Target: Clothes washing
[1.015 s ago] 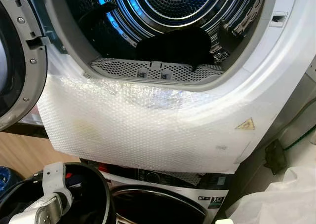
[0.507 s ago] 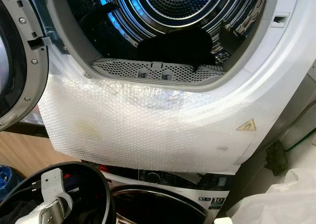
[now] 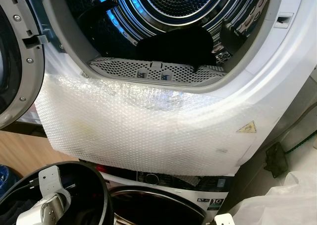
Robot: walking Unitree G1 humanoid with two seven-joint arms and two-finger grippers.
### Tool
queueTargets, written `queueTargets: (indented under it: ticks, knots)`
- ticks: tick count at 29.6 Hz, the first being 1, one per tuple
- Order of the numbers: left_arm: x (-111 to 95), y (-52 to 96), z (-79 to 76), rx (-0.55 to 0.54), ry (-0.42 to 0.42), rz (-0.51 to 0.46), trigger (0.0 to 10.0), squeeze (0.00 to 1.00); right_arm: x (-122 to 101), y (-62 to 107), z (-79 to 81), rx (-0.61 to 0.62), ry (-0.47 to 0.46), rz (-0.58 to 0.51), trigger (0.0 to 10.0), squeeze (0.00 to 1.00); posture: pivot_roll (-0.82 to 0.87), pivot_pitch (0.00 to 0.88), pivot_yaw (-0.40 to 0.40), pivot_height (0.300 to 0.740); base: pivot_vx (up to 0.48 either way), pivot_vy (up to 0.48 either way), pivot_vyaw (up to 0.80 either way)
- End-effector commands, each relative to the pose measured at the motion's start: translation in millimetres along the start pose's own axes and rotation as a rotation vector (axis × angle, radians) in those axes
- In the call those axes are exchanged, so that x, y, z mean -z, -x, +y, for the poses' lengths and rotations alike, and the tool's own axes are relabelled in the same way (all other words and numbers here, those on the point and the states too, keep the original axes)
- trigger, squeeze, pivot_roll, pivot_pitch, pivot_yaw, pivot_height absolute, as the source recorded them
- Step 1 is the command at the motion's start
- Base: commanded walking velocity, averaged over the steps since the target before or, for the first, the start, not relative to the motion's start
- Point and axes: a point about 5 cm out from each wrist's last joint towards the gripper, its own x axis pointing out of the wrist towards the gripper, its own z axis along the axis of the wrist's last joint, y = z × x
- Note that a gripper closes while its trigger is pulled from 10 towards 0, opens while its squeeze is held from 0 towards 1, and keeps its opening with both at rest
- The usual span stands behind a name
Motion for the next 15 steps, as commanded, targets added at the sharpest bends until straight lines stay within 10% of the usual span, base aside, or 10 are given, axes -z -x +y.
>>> queueTargets:
  ticks: [1,15]
  knots:
    - [4,-3.1,-0.2,-0.016,0.013,0.014,0.0,0.00,0,0.0,-1.6,-0.002,0.013,0.006,10.0,0.00,0.13,0.000,-0.021,0.740,0.000,0.000,0.00]
    - [0,-3.1,-2.0,-0.008,0.026,-0.015,0.0,0.00,-2,-1.8,14.3,-0.019,-0.020,0.005,10.0,0.00,0.15,0.000,0.005,0.740,0.000,0.000,0.00]
